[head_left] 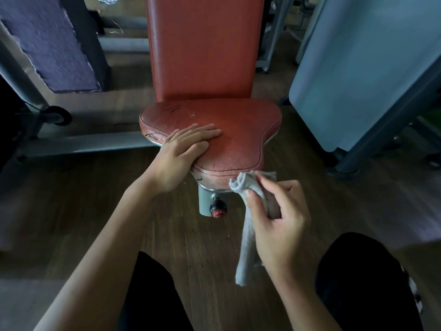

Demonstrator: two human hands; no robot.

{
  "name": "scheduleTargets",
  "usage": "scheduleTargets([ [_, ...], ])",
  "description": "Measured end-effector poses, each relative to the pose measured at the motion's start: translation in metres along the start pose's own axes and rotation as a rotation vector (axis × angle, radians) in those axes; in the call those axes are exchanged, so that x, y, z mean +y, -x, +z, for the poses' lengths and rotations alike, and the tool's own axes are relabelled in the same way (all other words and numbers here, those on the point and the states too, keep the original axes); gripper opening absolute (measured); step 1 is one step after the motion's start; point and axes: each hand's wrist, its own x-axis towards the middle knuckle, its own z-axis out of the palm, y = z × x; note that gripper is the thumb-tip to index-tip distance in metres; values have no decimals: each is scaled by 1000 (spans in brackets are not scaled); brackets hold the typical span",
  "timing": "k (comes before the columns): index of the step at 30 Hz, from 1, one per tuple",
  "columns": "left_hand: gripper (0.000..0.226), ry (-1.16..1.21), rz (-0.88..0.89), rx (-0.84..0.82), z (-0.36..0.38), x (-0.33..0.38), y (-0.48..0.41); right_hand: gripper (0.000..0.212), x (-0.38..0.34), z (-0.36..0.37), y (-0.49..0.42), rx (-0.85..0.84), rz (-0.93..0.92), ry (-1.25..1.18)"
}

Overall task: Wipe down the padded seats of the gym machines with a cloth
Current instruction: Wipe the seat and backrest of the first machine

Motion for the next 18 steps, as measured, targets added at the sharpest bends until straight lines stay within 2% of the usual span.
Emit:
scheduleTargets([
  [5,29,-102,-176,131,3,32,-12,28,15,-18,-2,-30,30,-113],
  [8,33,-252,-316,164,13,60,-23,29,31,-32,-13,-17,219,-249],
  [11,44,-458,-387,115,34,81,-33,25,46,-37,-34,-23,427,-376],
  [14,51,-540,-445,34,43,87,-40,21,58,-31,-63,-37,497,-446],
  [18,48,-539,-555,-20,42,94,-46,22,66,0,-87,-96,506,-455],
])
